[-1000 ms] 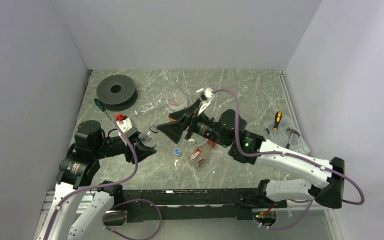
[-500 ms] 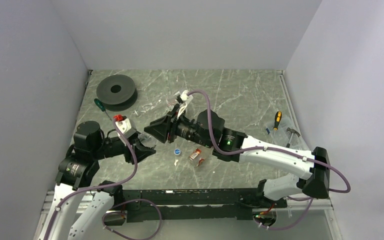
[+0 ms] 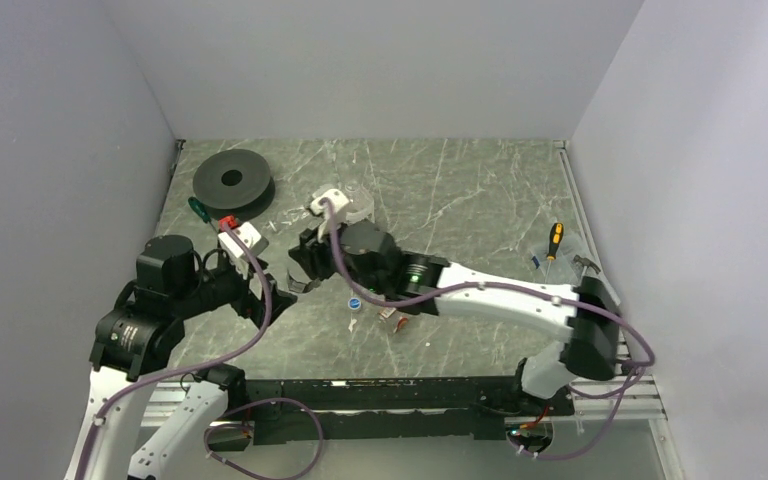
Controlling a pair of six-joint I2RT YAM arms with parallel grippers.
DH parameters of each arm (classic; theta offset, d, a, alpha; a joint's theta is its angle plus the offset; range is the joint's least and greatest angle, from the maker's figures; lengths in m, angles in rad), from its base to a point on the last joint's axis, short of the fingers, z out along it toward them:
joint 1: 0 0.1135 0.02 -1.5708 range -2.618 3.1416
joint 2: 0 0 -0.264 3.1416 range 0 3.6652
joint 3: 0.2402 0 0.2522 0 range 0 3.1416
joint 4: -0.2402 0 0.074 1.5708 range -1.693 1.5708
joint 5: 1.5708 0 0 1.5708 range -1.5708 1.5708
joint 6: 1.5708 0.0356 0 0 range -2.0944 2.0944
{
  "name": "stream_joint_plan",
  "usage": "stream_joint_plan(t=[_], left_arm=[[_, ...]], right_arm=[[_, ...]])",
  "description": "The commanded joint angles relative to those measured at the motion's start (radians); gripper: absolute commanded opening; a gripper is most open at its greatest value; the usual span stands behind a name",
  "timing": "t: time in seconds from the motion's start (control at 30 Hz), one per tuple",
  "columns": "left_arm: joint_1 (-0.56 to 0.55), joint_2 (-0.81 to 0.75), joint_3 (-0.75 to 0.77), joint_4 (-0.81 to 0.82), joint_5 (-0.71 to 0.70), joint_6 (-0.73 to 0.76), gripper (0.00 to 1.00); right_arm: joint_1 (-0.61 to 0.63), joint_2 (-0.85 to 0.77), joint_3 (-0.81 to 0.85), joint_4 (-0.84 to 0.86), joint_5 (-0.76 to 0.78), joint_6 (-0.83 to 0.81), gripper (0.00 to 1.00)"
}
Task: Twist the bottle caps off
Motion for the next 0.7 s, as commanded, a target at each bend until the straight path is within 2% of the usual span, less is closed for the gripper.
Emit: stream_joint_plan(t=[0.0,0.23,0.37,0.6,0.67], left_arm=[[0.001,-0.006,0.055,-0.090,-0.192,0.018,0.99],[0.001,-0.003,0.097,-0.087,-0.259,0.023,0.99],[0.001,0.007,0.142,-0.097,-0.311,0.022,0.99],[0.003,0.011,0.190,-0.092,-0.323,0.000,0.99],[0.003,0.014,0.199,-0.087,-0.331,-0.007,0.99]], right_arm=[[-0.021,0.155,0.101,0.004,0.058,-0.145,0.00],[-0.040,0.375,0.188,0.134,0.092,-0.235,0.00],[-0.055,0.437,0.197,0.206,0.122,-0.233,0.00],[-0.062,0.512,0.185,0.263,0.161,-0.189,0.00],[-0.067,0.517,0.176,0.271,0.166,-0.175,0.06]])
